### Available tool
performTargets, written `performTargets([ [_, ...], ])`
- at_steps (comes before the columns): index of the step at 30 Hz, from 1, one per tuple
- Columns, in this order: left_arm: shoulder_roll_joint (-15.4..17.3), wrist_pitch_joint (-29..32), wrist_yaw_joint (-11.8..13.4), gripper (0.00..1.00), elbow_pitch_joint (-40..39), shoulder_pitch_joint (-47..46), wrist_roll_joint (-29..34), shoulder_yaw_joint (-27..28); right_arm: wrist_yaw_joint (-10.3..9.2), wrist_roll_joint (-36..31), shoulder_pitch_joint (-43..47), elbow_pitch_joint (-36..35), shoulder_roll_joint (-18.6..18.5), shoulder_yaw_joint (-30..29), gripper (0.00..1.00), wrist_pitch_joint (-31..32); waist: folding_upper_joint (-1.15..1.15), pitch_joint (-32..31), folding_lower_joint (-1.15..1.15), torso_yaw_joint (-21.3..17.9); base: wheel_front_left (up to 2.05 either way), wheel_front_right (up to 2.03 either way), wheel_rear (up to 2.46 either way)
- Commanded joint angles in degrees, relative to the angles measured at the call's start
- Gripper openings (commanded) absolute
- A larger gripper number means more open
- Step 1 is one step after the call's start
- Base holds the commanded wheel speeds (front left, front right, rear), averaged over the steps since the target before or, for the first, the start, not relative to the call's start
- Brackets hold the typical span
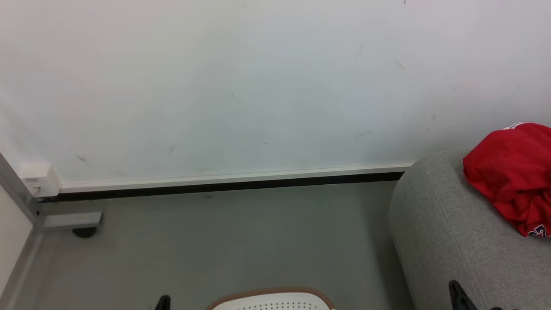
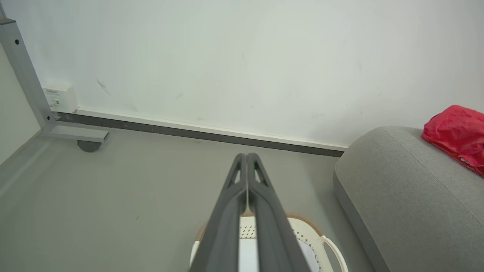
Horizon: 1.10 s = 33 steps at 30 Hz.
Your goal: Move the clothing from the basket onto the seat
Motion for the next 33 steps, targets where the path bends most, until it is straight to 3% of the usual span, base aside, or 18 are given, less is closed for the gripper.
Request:
performTargets([
  [1,0.2,0.8,0.0,0.00,-0.7,-1.3,-2.8,0.7,0.00,3.0,-1.5,-0.6,-0.4,-0.8,0.00,0.8,0.00,0.1,0.00,0.0,0.00,0.00,0.00],
  [33,-0.1,8.6,1.4,0.00,-3.6,-5.3,-32.0,3.8,-0.04,35.4,-4.2,-3.9,-0.6,-2.7,0.00,8.3,0.00,1.3,0.00,0.8,0.00,0.00,0.00],
])
